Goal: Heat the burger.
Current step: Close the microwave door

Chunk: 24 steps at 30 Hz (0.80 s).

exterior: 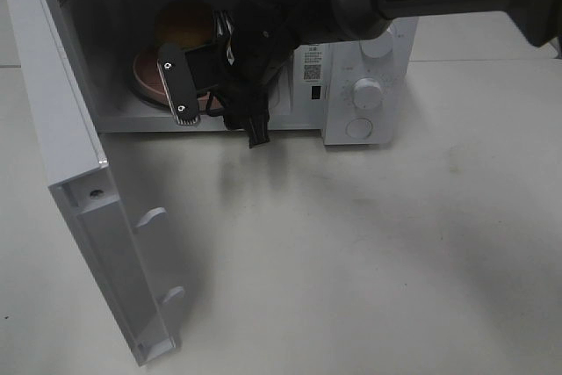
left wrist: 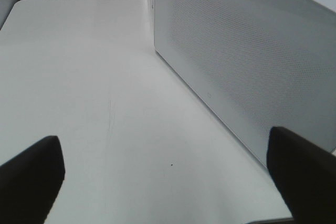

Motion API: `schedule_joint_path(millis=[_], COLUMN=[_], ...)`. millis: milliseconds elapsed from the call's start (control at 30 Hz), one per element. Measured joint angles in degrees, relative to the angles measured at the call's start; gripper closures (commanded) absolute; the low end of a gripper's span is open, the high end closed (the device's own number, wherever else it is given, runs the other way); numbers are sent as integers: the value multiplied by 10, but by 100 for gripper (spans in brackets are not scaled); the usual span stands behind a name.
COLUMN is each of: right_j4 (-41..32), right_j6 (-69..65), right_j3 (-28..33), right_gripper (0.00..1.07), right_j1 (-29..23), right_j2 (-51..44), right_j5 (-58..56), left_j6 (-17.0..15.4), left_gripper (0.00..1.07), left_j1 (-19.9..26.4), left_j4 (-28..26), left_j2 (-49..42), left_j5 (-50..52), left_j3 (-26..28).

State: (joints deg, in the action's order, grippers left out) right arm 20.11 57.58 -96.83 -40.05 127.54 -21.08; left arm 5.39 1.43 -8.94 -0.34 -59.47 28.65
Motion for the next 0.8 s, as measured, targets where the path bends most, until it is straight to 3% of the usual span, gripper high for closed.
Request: schedule_joint_path(millis=[67,600,800], right_j4=[1,1,1], right_j6=[-25,-56,-93], right_j3=[25,189,223], right_gripper=[27,31,31], right_j1=[0,0,0], right_j2=[-18,-131,-158], right_j5=[24,43,43], left_j6=[0,0,0], left_gripper=[7,7,7], left_j1=[0,0,0], left_j4=[0,0,0], left_j2=[0,0,0], left_j5=[0,0,0], left_j3=[0,0,0])
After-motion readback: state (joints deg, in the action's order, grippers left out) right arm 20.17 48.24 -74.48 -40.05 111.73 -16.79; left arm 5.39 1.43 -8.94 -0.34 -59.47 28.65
